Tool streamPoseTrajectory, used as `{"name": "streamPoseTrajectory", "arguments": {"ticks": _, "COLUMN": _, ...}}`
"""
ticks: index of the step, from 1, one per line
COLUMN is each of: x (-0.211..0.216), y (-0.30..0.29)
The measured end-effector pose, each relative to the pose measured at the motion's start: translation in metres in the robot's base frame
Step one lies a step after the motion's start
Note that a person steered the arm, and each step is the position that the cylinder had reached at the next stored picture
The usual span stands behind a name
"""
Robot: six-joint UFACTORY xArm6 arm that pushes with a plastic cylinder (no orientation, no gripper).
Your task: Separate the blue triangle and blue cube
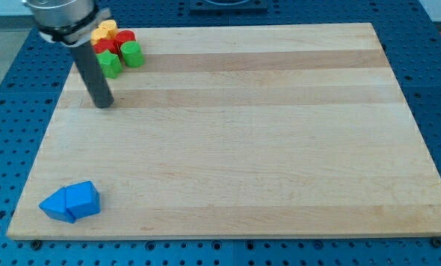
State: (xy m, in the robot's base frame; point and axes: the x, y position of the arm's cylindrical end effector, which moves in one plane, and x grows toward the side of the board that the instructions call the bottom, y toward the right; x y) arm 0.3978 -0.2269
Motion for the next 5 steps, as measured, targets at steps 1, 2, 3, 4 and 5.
{"name": "streamPoseTrajectory", "arguments": {"ticks": 1, "x": 0.008, "y": -0.029}}
{"name": "streamPoseTrajectory", "arguments": {"ticks": 2, "x": 0.009, "y": -0.046}}
{"name": "streamPoseTrajectory", "arguments": {"ticks": 3, "x": 0.033, "y": -0.066}}
{"name": "streamPoseTrajectory", "arguments": {"ticks": 4, "x": 0.09, "y": -0.065}}
{"name": "streamPoseTrajectory", "arguments": {"ticks": 5, "x": 0.13, "y": -0.059}}
